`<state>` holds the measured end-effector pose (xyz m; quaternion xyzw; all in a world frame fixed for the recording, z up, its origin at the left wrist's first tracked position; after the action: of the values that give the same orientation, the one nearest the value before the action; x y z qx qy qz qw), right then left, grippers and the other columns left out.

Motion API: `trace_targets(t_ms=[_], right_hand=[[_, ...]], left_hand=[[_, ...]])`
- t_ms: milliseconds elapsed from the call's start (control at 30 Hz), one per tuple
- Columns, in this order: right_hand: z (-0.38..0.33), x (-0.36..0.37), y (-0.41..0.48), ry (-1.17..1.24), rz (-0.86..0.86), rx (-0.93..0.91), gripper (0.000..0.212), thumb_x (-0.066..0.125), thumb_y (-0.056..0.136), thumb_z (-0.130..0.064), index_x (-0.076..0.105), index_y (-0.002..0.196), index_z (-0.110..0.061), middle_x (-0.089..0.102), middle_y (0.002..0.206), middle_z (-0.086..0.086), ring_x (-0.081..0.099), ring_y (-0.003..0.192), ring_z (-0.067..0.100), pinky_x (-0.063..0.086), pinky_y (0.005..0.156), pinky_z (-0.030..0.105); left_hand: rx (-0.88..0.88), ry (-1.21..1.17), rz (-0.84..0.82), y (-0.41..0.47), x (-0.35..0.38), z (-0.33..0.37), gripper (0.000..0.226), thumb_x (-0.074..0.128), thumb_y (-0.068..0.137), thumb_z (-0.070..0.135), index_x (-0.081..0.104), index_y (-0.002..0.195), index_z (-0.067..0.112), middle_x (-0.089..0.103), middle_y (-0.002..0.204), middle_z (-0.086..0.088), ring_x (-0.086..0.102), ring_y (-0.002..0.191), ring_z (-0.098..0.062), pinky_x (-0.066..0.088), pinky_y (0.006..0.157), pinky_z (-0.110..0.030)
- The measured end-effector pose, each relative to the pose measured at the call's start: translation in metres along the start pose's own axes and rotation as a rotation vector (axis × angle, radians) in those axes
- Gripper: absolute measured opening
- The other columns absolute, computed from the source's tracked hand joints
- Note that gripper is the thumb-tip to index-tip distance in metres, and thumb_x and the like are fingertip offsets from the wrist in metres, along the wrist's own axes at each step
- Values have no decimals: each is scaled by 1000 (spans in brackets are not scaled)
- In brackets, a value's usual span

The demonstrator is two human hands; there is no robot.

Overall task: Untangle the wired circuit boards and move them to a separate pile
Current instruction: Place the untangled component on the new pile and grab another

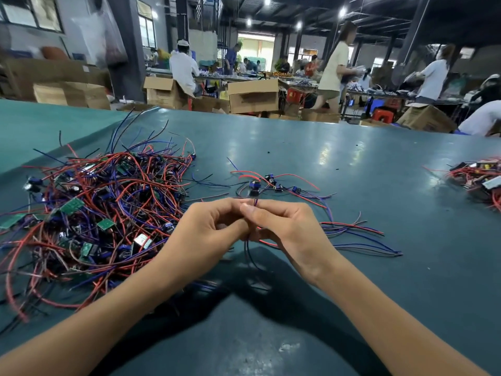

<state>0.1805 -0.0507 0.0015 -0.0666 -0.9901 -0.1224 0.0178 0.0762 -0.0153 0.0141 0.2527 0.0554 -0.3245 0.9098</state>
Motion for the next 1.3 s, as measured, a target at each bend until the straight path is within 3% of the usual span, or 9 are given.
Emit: trace_targets(t_ms=[67,167,333,600,767,933,1033,1200,1300], right_hand=[[-3,-3,0,-17,28,-32,17,66,92,-11,78,89,0,67,79,16,58,70,25,52,69,34],[-9,-9,-1,1,42,-67,20,68,88,-15,77,85,3,65,71,16,58,62,30,49,58,32],[-13,-26,0,-71,115,-64,21,72,79,-28,82,87,-11,75,82,11,66,77,20,52,75,36],[-13,-53,4,-113,264,-47,18,69,92,-16,83,81,-16,76,82,8,65,65,18,52,59,26],[-12,-66,4,-46,350,-26,16,72,87,-22,81,82,-11,75,81,10,63,62,20,53,55,27],[0,-55,7,256,227,108,20,59,96,-10,73,101,2,71,83,12,66,66,20,58,63,31],[12,-48,5,399,187,257,27,64,94,-21,75,101,3,62,75,7,62,60,18,58,62,32],[19,-38,4,518,134,360,42,62,95,-42,75,88,-3,40,62,-3,34,47,10,36,42,22],[8,-31,5,487,13,302,41,61,95,-46,74,94,-6,31,59,-5,24,44,8,26,39,21]], left_hand=[[-3,13,-45,0,3,1,15,64,95,0,75,91,10,77,84,-8,71,82,-36,53,86,-58],[-7,29,-131,0,9,2,9,68,94,9,76,91,7,78,83,-5,71,78,-29,57,85,-47],[-106,-103,-300,-6,25,-2,16,71,89,18,72,88,2,78,82,-9,71,75,-12,52,74,-18],[-166,-152,-468,-18,45,-5,7,73,91,10,71,90,3,78,84,-13,72,74,-21,56,74,-25],[-284,-136,-408,-15,40,-19,8,69,96,22,72,100,17,77,81,-11,67,62,-16,40,53,-19],[-380,-177,-337,-17,41,-29,6,68,96,19,72,99,18,71,66,-11,60,46,-15,37,43,-15],[-366,-124,-342,-18,44,-30,6,67,96,17,69,101,13,71,64,-11,59,45,-15,40,44,-14],[-296,-32,-405,-21,53,-27,7,72,93,16,67,96,12,75,68,-10,62,48,-17,48,53,-19],[-250,73,-459,-23,58,-27,11,74,92,28,69,91,18,75,67,-3,58,47,-14,46,49,-18]])
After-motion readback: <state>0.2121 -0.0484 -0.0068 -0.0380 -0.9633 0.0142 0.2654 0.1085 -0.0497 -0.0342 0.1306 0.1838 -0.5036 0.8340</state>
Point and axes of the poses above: each hand's wrist, its own y-axis towards the middle knuckle, its own x-axis out of the palm, z = x × y, the point moved 10 cm from there along y, towards the middle knuckle
